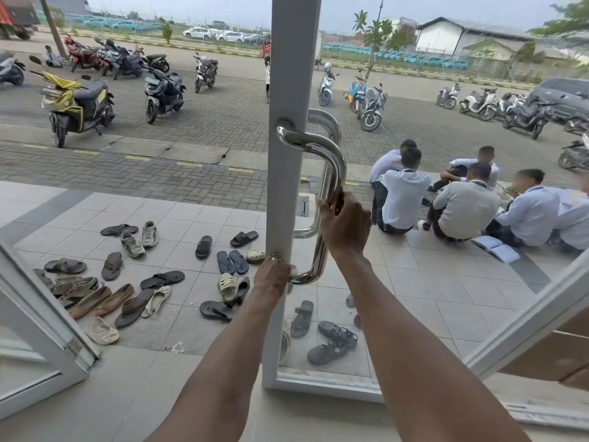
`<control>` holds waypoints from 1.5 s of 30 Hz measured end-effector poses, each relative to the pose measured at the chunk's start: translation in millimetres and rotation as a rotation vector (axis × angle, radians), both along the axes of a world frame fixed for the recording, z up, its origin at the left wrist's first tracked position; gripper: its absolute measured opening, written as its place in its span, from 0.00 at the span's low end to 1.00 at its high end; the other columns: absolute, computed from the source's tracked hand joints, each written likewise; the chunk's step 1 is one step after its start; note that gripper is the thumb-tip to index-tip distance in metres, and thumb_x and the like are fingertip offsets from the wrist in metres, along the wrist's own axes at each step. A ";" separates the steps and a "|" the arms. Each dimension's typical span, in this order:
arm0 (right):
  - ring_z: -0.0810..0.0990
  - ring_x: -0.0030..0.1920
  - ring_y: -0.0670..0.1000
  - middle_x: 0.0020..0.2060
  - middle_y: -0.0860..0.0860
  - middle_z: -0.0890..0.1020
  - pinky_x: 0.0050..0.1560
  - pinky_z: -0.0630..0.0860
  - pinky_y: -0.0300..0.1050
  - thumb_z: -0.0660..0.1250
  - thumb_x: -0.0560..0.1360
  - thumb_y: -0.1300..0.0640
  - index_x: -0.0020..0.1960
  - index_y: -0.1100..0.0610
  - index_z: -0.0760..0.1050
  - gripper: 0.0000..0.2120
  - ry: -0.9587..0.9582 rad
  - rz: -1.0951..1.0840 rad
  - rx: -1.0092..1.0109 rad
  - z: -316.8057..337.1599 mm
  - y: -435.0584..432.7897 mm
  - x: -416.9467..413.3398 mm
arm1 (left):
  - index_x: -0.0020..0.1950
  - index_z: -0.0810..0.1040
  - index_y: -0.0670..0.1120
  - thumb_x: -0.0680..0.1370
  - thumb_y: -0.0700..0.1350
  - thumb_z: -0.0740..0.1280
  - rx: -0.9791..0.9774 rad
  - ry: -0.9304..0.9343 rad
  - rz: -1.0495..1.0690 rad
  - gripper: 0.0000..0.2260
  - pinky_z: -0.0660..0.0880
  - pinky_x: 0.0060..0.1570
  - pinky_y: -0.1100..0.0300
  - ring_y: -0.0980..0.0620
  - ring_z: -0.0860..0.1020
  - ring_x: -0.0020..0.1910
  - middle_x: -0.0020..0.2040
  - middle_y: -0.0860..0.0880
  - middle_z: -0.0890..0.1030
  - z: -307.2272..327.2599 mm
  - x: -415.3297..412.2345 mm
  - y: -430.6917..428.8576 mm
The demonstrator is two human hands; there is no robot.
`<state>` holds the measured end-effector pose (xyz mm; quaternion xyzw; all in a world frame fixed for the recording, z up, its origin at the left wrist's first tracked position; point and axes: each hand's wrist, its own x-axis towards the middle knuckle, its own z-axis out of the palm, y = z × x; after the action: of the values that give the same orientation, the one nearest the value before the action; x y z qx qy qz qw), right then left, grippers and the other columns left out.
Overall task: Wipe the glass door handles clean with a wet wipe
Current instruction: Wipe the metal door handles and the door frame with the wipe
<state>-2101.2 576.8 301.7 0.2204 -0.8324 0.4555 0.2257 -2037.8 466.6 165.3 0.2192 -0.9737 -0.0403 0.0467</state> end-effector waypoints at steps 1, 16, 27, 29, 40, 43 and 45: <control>0.83 0.46 0.58 0.42 0.53 0.85 0.45 0.74 0.45 0.70 0.73 0.46 0.49 0.56 0.80 0.14 0.002 -0.004 0.004 -0.5 0.7 -0.2 | 0.58 0.78 0.37 0.80 0.32 0.59 0.026 -0.003 -0.011 0.11 0.75 0.55 0.55 0.43 0.79 0.56 0.57 0.40 0.80 0.7 -1.6 6.3; 0.83 0.44 0.59 0.41 0.54 0.85 0.44 0.75 0.46 0.71 0.73 0.46 0.47 0.56 0.80 0.13 0.030 -0.014 -0.006 -3.4 0.8 1.5 | 0.68 0.71 0.39 0.79 0.34 0.61 -0.173 0.021 -0.032 0.17 0.60 0.74 0.45 0.42 0.63 0.72 0.71 0.41 0.64 -9.1 4.3 1.3; 0.83 0.45 0.58 0.42 0.53 0.85 0.45 0.75 0.46 0.71 0.73 0.46 0.48 0.56 0.80 0.13 0.009 0.003 0.015 -3.7 1.3 -0.1 | 0.76 0.52 0.31 0.74 0.32 0.55 0.226 0.208 -0.010 0.31 0.51 0.78 0.52 0.41 0.48 0.79 0.78 0.35 0.52 -31.4 13.3 35.2; 0.83 0.44 0.58 0.42 0.53 0.86 0.44 0.75 0.44 0.71 0.73 0.46 0.49 0.56 0.80 0.14 0.012 -0.003 0.022 -4.0 1.5 -1.4 | 0.73 0.59 0.30 0.74 0.31 0.52 0.312 0.233 0.014 0.26 0.55 0.77 0.51 0.40 0.52 0.78 0.78 0.36 0.54 -22.7 9.2 25.9; 0.83 0.44 0.59 0.41 0.54 0.85 0.43 0.75 0.45 0.71 0.73 0.46 0.48 0.56 0.79 0.14 0.023 -0.008 0.030 -6.1 1.1 -2.4 | 0.66 0.69 0.40 0.78 0.43 0.57 0.253 0.132 -0.128 0.17 0.58 0.75 0.54 0.46 0.66 0.70 0.67 0.42 0.71 -19.8 10.4 21.8; 0.83 0.45 0.59 0.42 0.54 0.85 0.44 0.75 0.45 0.71 0.73 0.45 0.49 0.56 0.79 0.14 0.013 -0.003 0.045 -5.7 0.8 -3.1 | 0.75 0.58 0.35 0.78 0.42 0.55 0.235 0.088 -0.032 0.25 0.55 0.77 0.53 0.45 0.58 0.75 0.75 0.40 0.61 -15.2 12.8 12.3; 0.83 0.45 0.59 0.42 0.54 0.85 0.44 0.75 0.45 0.71 0.73 0.45 0.49 0.56 0.79 0.15 0.009 -0.014 0.053 -5.7 0.4 -3.9 | 0.78 0.47 0.35 0.78 0.41 0.54 0.265 0.065 0.016 0.31 0.51 0.78 0.52 0.45 0.49 0.79 0.79 0.42 0.50 -12.5 14.5 9.5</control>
<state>-2105.1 577.2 296.0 0.2226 -0.8448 0.4307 0.2264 -2023.3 476.0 152.7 0.2300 -0.9560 -0.1754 0.0492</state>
